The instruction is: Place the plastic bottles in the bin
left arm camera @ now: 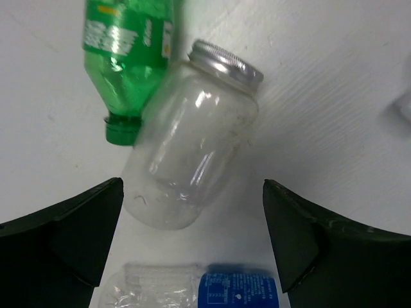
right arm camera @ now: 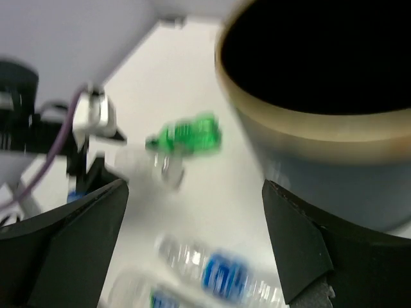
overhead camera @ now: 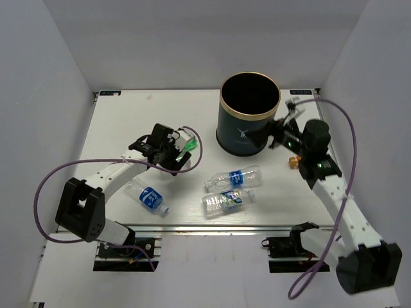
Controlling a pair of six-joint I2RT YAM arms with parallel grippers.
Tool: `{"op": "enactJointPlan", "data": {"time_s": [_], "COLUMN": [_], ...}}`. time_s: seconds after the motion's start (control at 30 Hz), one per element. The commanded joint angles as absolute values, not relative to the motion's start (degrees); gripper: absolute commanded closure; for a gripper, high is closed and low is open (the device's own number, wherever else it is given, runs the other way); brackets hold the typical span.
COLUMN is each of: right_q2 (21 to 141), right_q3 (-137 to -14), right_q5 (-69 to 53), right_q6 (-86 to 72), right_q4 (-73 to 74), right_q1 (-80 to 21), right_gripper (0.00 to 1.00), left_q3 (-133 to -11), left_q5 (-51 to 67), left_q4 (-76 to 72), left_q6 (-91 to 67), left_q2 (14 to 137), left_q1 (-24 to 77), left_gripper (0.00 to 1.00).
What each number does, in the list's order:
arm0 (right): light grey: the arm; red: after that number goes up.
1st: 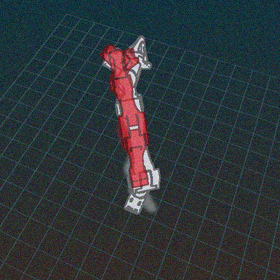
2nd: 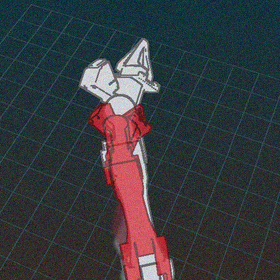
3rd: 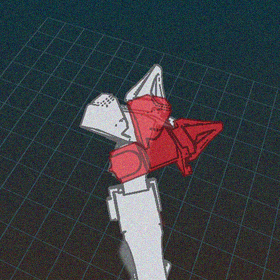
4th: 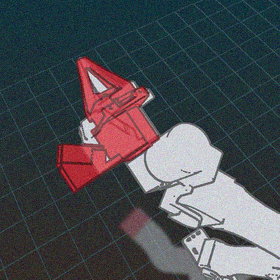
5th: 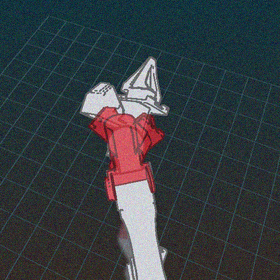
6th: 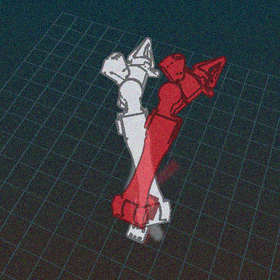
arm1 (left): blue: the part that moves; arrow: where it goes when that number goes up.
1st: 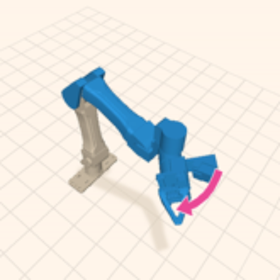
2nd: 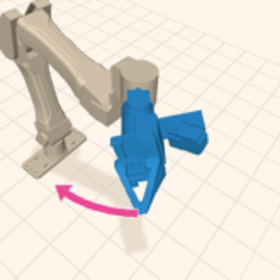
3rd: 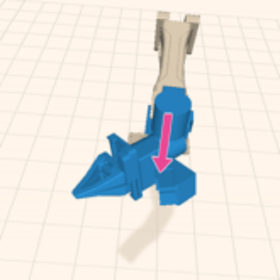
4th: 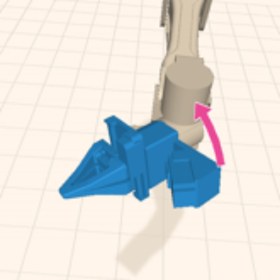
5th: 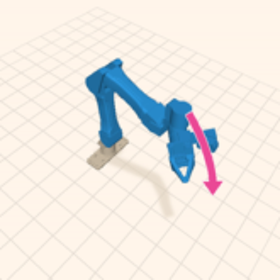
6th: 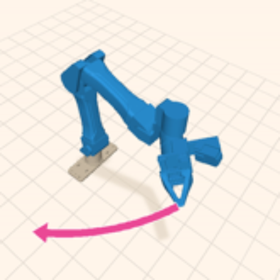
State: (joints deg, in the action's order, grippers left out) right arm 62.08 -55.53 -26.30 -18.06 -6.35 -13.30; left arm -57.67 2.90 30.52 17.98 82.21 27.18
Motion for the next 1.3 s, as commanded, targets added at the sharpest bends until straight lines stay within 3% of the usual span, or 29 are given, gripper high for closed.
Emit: {"op": "enactJointPlan", "data": {"time_s": [0.0,0.17,0.47,0.57,0.73,0.8,0.83,0.93,0.97,1.0,1.07,1.27], "right_q2": [49.8,38.9,34.2,33.4,30.2,29.4,28.9,28.0,27.7,27.3,26.1,22.3], "right_q3": [-45.7,-43.3,-37.4,-36.4,-36.0,-35.9,-35.8,-35.3,-35.2,-35.2,-34.5,-31.5], "right_q5": [-28.8,-27.7,-29.3,-30.4,-30.5,-29.8,-28.8,-25.8,-23.3,-22.9,-19.4,-14.9], "right_q6": [-19.3,-13.8,-14.3,-14.6,-14.7,-14.6,-14.8,-15.6,-16.0,-17.4,-19.0,-21.4], "right_q4": [-5.1,3.2,0.8,0.7,0.6,0.6,0.6,2.0,2.2,2.5,2.6,2.0], "right_q1": [-13.4,-13.6,-13.6,-13.5,-13.5,-13.6,-13.6,-13.6,-13.5,-13.4,-13.4,-13.4], "right_gripper": [0.1,0.1,0.1,0.1,0.1,0.1,0.11,0.3,0.45,0.72,0.98,1.0], "left_q3": [-53.2,-53.2,-55.3,-55.8,-60.2,-63.0,-64.0,-70.8,-73.1,-78.2,-86.3,-98.6], "left_q5": [-0.4,-7.2,-8.9,-8.9,-2.7,-1.3,-0.7,2.3,3.7,5.0,8.8,15.2], "left_q4": [30.5,30.5,30.5,32.6,38.0,41.5,42.4,46.4,47.0,47.5,47.5,30.3], "left_q6": [18.3,18.3,18.3,17.4,14.2,12.8,11.5,9.3,7.4,6.8,4.8,-1.6], "left_q2": [81.0,85.6,91.4,92.5,91.2,89.7,88.2,85.4,83.7,83.1,82.5,85.9], "left_q1": [28.4,30.3,32.6,32.6,33.8,34.5,35.2,36.6,37.3,37.3,37.8,38.8], "left_gripper": [0.01,0.01,0.03,0.2,0.86,1.0,1.0,1.0,1.0,1.0,1.0,1.0]}}
